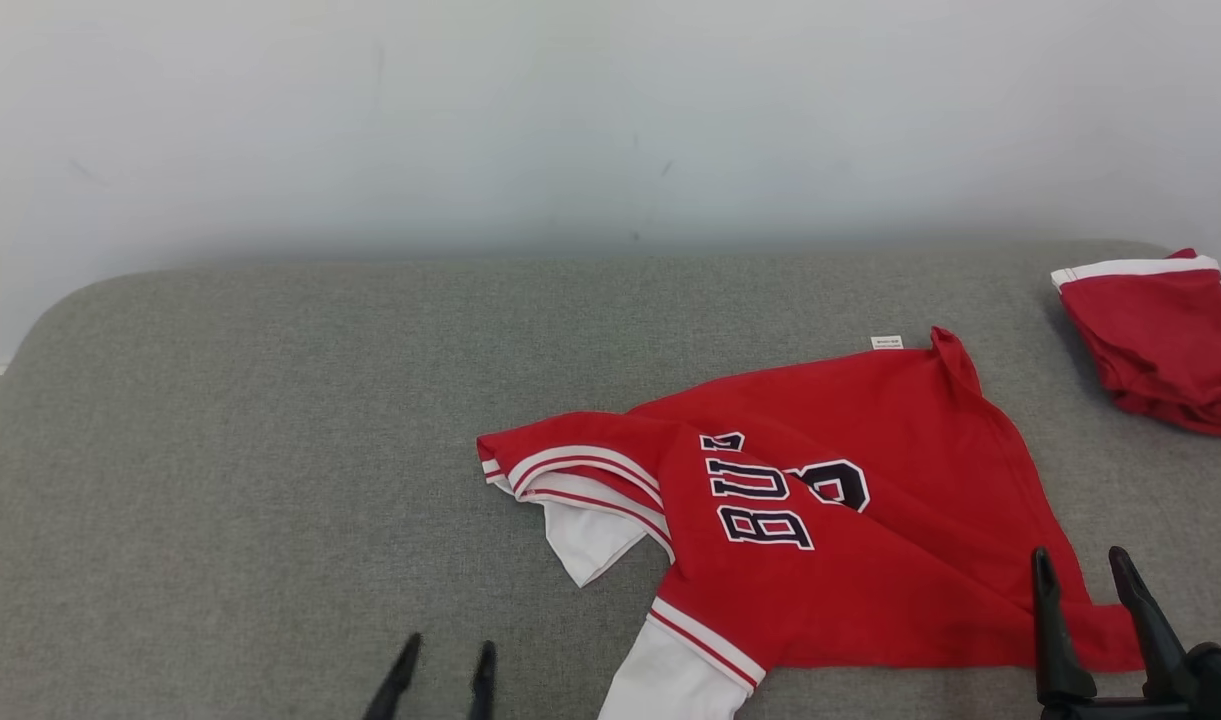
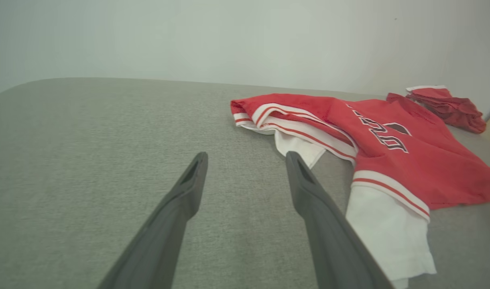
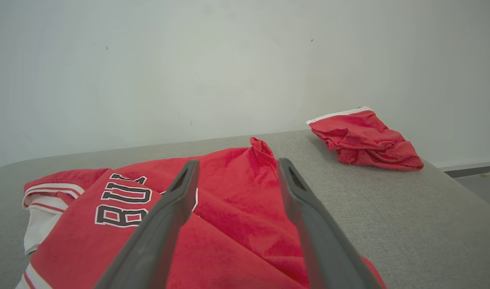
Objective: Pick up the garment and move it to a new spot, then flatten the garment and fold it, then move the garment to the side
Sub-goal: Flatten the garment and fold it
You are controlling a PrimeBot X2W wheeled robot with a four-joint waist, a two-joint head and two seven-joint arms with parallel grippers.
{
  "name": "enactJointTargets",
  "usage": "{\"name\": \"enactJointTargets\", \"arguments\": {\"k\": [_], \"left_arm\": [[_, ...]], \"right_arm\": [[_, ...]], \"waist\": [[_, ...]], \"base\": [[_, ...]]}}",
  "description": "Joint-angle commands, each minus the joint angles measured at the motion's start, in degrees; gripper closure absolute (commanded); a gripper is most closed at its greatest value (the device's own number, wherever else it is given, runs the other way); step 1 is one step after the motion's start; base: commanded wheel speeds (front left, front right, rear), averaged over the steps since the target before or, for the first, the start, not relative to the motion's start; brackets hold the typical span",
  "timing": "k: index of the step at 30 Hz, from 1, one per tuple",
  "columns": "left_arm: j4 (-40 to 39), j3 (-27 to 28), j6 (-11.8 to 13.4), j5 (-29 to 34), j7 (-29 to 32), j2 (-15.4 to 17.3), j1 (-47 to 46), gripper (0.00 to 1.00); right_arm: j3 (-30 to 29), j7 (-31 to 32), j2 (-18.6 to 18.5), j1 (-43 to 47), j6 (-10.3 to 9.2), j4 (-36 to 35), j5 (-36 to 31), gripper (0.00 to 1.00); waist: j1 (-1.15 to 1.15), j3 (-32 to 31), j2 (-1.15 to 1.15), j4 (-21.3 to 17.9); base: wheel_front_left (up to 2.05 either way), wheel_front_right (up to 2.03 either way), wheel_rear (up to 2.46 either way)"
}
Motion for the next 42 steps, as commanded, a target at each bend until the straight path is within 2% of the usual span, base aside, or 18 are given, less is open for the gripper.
{"name": "enactJointTargets", "arguments": {"k": [1, 6, 11, 17, 23, 24, 25, 26, 31, 36, 42], "left_arm": [[1.85, -3.14, -0.41, -0.20, -0.17, -0.02, -1.06, 0.00], [5.95, -11.45, -0.84, -1.27, -0.17, 0.00, -2.59, 0.00], [12.01, -17.17, -0.75, -3.03, -0.17, 0.00, -4.30, 0.00], [18.95, -21.44, -0.77, -5.11, -0.17, 0.00, -7.25, 0.00], [23.94, -23.29, -0.71, -7.72, -0.17, 0.03, -9.65, 0.00], [24.62, -23.68, -0.71, -8.31, -0.16, 0.01, -10.13, 0.53], [24.81, -23.72, -0.71, -8.62, -0.16, 0.01, -10.62, 0.81], [24.85, -23.71, -0.71, -8.71, -0.16, 0.03, -10.86, 1.00], [20.87, -20.12, 0.91, -7.53, -0.17, 0.77, -12.19, 1.00], [9.96, -15.81, 3.08, -4.18, -0.17, 4.10, -11.87, 1.00], [-2.60, -13.35, 5.74, -0.16, 0.26, 9.64, -9.69, 1.00]], "right_arm": [[0.44, -0.26, -0.06, -0.69, 0.05, 0.44, 0.29, 0.00], [1.36, -0.29, -0.21, -1.83, 0.05, 1.32, 0.75, 0.00], [1.53, -0.29, -0.15, -2.34, 0.05, 1.47, 1.07, 0.00], [1.34, -0.30, -0.09, -3.08, 0.05, 1.63, 1.02, 0.00], [1.07, -0.22, -0.27, -3.63, 0.05, 1.63, 1.25, 0.00], [0.97, -0.22, -0.25, -3.66, 0.05, 1.59, 1.21, 0.00], [0.83, -0.22, -0.22, -3.61, 0.05, 1.50, 1.17, 0.00], [0.76, -0.22, -0.22, -3.49, 0.05, 1.32, 1.13, 0.00], [-0.17, -0.21, 0.00, -2.67, 0.05, 0.51, 1.11, 0.00], [-0.91, -0.21, 0.40, -1.82, 0.05, 0.27, 0.92, 0.00], [-1.80, -0.20, 1.02, -0.90, 0.05, 0.54, 0.79, 0.00]], "waist": [[0.00, 0.32, 0.00, -0.57], [0.00, 0.77, 0.00, -1.66], [0.00, 1.53, 0.00, -2.73], [0.00, 2.55, 0.00, -3.77], [0.00, 3.18, 0.00, -4.04], [0.00, 3.19, 0.00, -4.00], [0.00, 3.17, 0.00, -3.87], [0.00, 3.13, 0.00, -3.69], [0.00, 2.70, 0.00, -2.27], [0.00, 1.82, 0.00, -0.90], [0.00, 1.11, 0.00, 0.45]], "base": [[0.00, 0.00, 0.00], [0.00, 0.00, 0.00], [0.00, 0.00, 0.00], [0.00, 0.00, 0.00], [0.00, 0.00, 0.00], [0.00, 0.00, 0.00], [0.00, 0.00, 0.00], [0.00, 0.00, 0.00], [0.00, 0.00, 0.00], [0.00, 0.00, 0.00], [0.00, 0.00, 0.00]]}}
